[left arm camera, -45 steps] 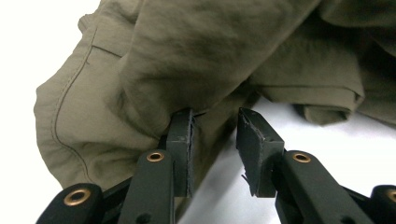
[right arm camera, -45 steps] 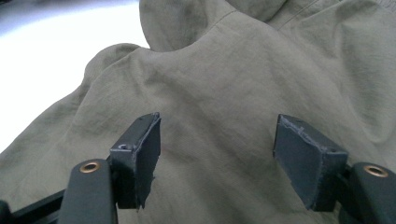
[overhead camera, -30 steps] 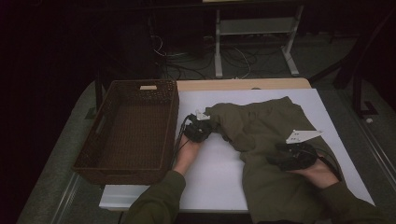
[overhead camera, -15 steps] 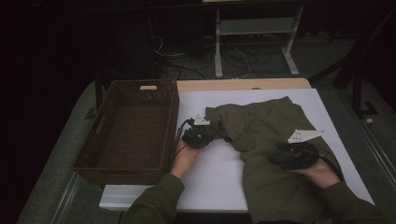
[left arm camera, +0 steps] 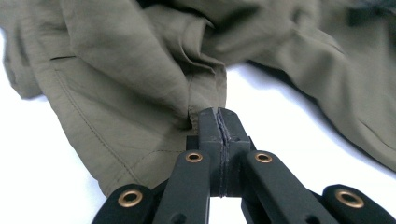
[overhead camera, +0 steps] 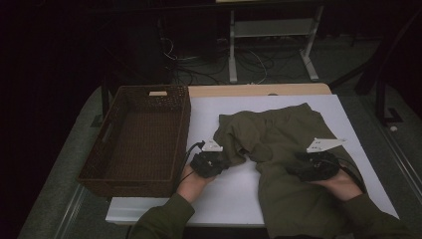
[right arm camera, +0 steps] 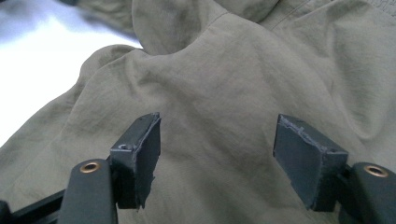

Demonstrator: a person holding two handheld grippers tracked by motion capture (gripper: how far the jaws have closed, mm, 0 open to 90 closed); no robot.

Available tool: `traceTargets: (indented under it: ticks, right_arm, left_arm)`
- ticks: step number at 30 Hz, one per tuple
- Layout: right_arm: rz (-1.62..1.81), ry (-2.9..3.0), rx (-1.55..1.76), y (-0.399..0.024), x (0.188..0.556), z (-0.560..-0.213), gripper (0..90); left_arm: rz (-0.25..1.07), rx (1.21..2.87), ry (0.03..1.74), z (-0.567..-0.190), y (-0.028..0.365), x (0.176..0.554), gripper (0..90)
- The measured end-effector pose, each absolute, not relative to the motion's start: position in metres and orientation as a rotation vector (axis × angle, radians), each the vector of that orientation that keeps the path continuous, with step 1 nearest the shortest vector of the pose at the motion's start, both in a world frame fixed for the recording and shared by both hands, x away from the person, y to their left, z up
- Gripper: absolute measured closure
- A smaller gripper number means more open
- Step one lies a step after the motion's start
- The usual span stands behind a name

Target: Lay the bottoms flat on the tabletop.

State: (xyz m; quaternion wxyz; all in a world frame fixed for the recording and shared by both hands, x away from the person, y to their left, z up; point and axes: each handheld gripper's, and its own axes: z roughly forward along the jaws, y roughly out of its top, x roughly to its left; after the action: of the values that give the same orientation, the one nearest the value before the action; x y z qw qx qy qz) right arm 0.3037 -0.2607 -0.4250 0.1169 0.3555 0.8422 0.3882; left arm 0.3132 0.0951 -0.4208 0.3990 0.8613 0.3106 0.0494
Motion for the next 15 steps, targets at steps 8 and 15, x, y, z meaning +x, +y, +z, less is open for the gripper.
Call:
traceTargets:
  ticks: [8,15]
  right_arm:
    - [1.133,2.467,1.043,-0.260,0.304,-0.425,31.6]
    - [1.128,2.473,1.037,-0.258,0.304,-0.426,31.6]
  left_arm:
    - [0.098,2.253,0.737,-0.429,0.100,0.288,86.0]
    - [0.144,2.199,0.695,-0.421,0.084,0.290,68.1]
